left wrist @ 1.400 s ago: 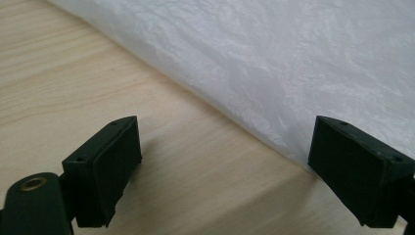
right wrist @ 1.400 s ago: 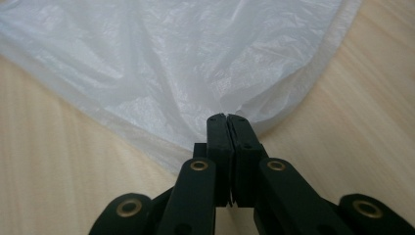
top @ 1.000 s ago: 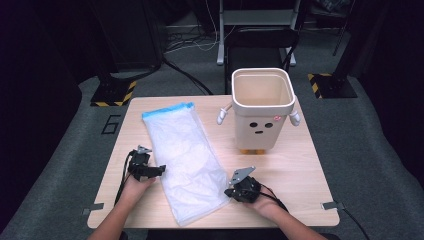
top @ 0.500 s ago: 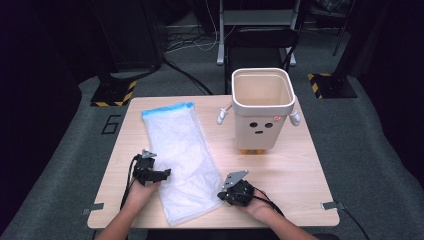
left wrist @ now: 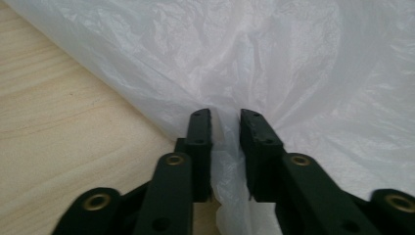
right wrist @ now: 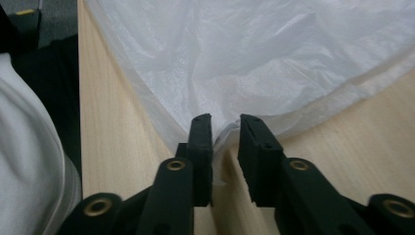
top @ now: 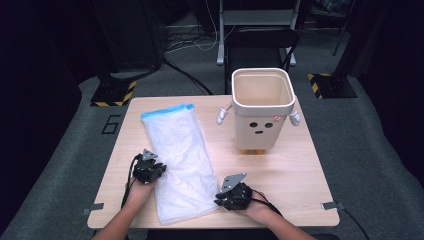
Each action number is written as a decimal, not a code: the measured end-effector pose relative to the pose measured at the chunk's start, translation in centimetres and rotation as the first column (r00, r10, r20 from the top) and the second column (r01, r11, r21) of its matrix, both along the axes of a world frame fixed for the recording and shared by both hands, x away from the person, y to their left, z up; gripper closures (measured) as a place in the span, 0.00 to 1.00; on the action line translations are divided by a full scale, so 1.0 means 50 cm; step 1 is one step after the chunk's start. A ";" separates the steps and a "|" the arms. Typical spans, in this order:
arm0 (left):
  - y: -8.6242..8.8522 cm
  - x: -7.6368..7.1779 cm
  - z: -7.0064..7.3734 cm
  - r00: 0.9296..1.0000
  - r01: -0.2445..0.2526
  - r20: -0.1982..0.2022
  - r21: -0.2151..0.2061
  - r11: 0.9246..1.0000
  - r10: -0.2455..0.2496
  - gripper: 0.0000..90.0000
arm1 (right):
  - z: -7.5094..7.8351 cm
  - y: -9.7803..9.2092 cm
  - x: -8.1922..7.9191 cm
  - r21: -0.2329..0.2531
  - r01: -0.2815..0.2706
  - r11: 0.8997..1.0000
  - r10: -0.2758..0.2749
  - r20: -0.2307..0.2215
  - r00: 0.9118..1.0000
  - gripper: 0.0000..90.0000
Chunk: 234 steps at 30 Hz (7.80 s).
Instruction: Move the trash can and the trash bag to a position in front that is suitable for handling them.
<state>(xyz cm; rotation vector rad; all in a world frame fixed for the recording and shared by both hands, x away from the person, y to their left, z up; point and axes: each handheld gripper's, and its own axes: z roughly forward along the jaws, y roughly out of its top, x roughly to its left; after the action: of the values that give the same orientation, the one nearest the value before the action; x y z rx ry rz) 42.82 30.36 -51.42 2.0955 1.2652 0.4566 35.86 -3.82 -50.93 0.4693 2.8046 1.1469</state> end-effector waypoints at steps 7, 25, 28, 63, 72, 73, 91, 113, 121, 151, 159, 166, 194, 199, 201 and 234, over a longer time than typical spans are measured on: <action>0.027 0.006 0.002 0.998 0.054 -0.028 -0.029 0.998 -0.055 0.97 | 0.035 -0.053 0.019 0.092 0.098 0.991 -0.100 0.020 0.995 0.71; 0.135 0.030 0.007 0.991 0.136 -0.025 0.030 0.990 -0.135 0.97 | 0.057 -0.103 0.039 0.126 0.203 0.971 -0.210 0.039 0.977 0.71; 0.152 0.028 0.005 0.992 0.127 -0.018 0.019 0.992 -0.127 0.97 | 0.055 -0.110 0.042 0.116 0.216 0.969 -0.222 0.042 0.974 0.71; 0.118 -0.018 0.150 0.996 0.074 0.069 -0.181 0.981 -0.063 0.52 | 0.141 -0.253 0.069 0.055 0.467 0.883 -0.470 0.147 0.870 0.59; 0.060 -0.009 0.199 0.988 0.138 0.085 -0.131 0.982 -0.127 0.43 | 0.181 -0.305 0.073 0.044 0.547 0.836 -0.546 0.173 0.820 0.59; 0.054 -0.007 0.205 0.987 0.149 0.083 -0.127 0.981 -0.139 0.43 | 0.187 -0.313 0.076 0.053 0.558 0.828 -0.559 0.164 0.813 0.59; -0.080 0.036 0.260 0.950 0.308 0.085 -0.068 0.949 -0.302 0.43 | 0.246 -0.386 0.124 0.089 0.646 0.758 -0.650 0.173 0.740 0.56; -0.172 0.087 0.281 0.934 0.351 0.096 -0.078 0.933 -0.343 0.43 | 0.296 -0.400 0.227 0.112 0.692 0.713 -0.699 0.195 0.688 0.63; -0.199 0.106 0.278 0.933 0.352 0.109 -0.101 0.930 -0.342 0.44 | 0.298 -0.408 0.223 0.116 0.684 0.721 -0.692 0.180 0.699 0.75; -0.325 0.157 0.291 0.935 0.342 0.167 -0.188 0.921 -0.313 0.72 | 0.306 -0.396 0.197 0.130 0.653 0.746 -0.665 0.199 0.720 0.75; -0.309 0.146 0.308 0.927 0.348 0.204 -0.164 0.923 -0.313 0.72 | 0.304 -0.388 0.184 0.170 0.643 0.747 -0.665 0.174 0.726 0.75; -0.261 0.131 0.325 0.927 0.347 0.206 -0.159 0.924 -0.313 0.72 | 0.312 -0.357 0.169 0.225 0.608 0.762 -0.645 0.167 0.746 0.75; -0.124 -0.011 0.318 0.918 0.348 0.242 -0.116 0.930 -0.313 0.72 | 0.331 -0.251 0.072 0.260 0.436 0.861 -0.495 0.241 0.835 0.75; -0.104 -0.055 0.314 0.909 0.359 0.266 -0.107 0.927 -0.321 0.72 | 0.321 -0.244 0.048 0.266 0.421 0.867 -0.483 0.241 0.842 0.75; -0.099 -0.069 0.310 0.913 0.349 0.262 -0.104 0.931 -0.313 0.72 | 0.311 -0.238 0.038 0.276 0.420 0.865 -0.484 0.234 0.843 0.75; -0.069 -0.129 0.290 0.893 0.432 0.234 -0.203 0.879 -0.385 0.64 | 0.279 -0.251 -0.003 0.245 0.401 0.883 -0.438 0.123 0.890 0.71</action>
<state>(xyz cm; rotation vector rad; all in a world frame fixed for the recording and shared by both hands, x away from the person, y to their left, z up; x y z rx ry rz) 36.39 26.89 -36.90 1.9774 0.6980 0.2771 35.70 -16.39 -36.96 0.8961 2.2782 1.3106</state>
